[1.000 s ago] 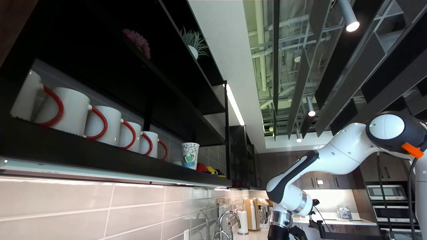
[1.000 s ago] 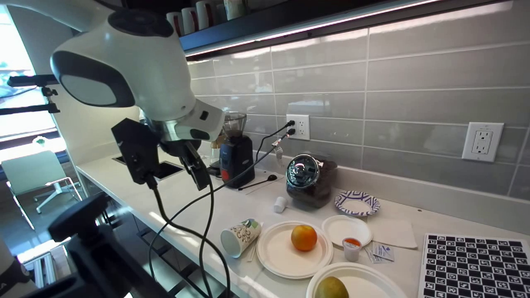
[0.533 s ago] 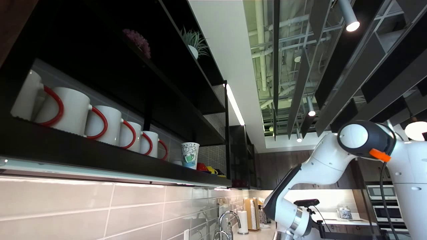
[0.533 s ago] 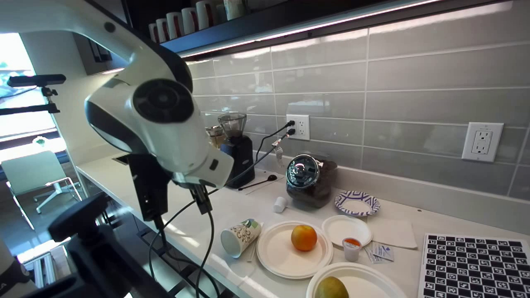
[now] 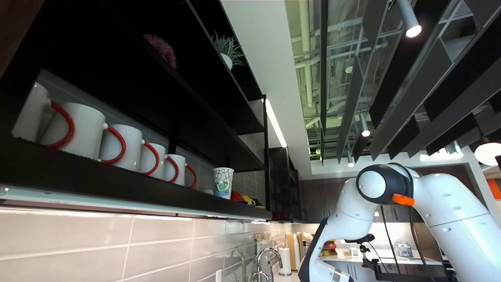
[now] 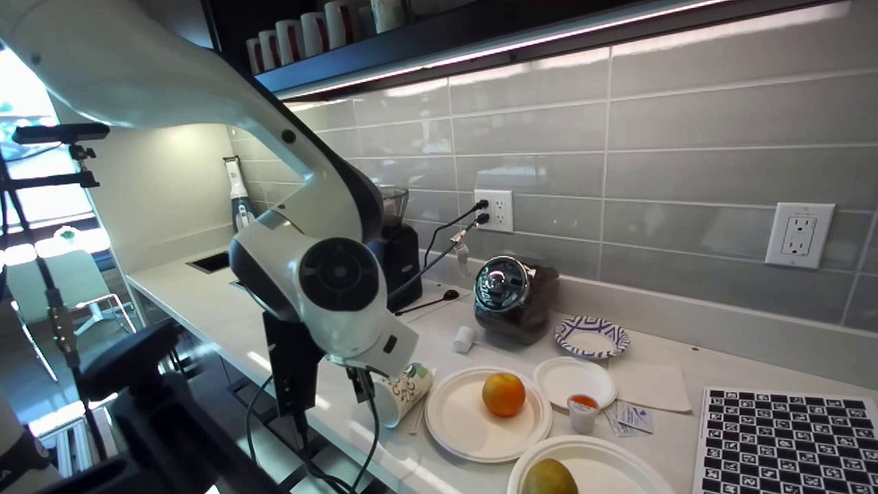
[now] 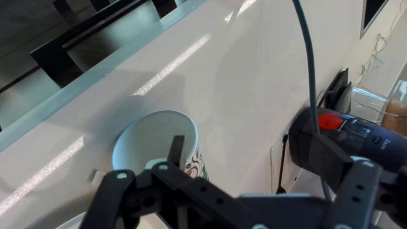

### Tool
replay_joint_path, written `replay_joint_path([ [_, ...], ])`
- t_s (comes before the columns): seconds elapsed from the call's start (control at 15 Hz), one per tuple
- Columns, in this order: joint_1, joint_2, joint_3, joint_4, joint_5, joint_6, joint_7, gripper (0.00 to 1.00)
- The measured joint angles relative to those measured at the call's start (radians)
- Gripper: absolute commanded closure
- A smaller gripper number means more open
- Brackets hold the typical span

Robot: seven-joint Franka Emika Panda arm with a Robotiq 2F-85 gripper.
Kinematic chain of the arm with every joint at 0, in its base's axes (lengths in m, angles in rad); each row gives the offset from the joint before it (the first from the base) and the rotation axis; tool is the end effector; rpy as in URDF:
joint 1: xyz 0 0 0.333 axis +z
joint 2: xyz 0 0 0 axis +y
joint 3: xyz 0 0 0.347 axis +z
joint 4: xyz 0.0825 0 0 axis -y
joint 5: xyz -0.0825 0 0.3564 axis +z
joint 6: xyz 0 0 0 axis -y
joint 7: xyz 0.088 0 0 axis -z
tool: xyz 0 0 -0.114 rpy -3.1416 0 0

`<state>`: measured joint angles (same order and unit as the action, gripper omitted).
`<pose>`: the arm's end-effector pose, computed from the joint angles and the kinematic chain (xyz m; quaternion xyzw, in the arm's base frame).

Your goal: Place the two coffee cups from the counter on the bottom shelf.

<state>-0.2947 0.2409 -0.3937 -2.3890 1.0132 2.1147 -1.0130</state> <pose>0.3756 -0.2550 0.2537 -0.9093 0.2064 -0.0935 0.3490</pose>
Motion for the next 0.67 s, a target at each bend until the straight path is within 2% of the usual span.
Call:
replay_joint_path([
  [0.4,-0.055,0.133,0.068,0.095,0.078,0.011,-0.003,0.0],
  [0.47,-0.061,0.146,0.076,0.104,0.099,0.013,-0.006,0.04],
  [0.53,-0.067,0.158,0.082,0.111,0.122,0.013,-0.012,0.2],
  [0.67,-0.076,0.177,0.092,0.122,0.165,0.013,-0.025,0.32],
])
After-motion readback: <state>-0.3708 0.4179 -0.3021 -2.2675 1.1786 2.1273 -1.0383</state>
